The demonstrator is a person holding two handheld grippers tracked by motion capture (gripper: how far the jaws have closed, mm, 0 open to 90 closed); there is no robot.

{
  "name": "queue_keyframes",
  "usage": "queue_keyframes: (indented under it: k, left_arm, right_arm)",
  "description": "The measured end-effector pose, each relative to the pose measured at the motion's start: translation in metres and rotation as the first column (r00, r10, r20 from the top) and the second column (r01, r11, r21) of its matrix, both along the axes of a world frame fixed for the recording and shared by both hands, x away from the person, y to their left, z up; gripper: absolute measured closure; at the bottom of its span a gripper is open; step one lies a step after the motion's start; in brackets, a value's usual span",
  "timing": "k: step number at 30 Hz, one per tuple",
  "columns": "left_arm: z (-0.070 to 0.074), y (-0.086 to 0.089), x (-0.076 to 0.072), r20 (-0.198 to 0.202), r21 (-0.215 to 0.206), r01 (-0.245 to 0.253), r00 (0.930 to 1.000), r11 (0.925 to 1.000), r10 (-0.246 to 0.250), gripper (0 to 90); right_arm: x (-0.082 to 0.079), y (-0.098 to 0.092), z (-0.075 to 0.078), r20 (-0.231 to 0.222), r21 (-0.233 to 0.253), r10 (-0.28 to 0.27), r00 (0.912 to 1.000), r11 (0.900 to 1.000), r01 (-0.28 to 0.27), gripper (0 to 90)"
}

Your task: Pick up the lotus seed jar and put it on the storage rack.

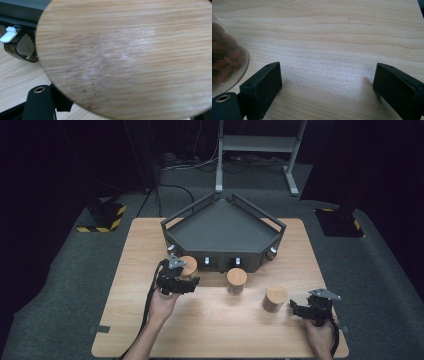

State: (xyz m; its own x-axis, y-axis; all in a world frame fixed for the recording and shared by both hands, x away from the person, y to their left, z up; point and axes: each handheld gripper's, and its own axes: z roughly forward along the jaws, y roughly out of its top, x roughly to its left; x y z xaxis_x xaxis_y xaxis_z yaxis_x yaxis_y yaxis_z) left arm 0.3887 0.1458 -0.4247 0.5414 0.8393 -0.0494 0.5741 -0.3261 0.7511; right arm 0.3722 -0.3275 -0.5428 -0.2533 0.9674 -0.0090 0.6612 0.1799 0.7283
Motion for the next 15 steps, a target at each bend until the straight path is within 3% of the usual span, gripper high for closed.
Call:
queue_keyframes:
  k: [15]
  left_arm:
    - [0.0101, -0.0047, 0.0068, -0.001, 0.005, 0.007, 1.0000, 1.0000, -0.007, 25.6]
  right_arm:
    - [0.0000, 0.0000, 0.0000, 0.000, 0.000, 0.000, 1.0000, 1.000, 0.000, 8.2]
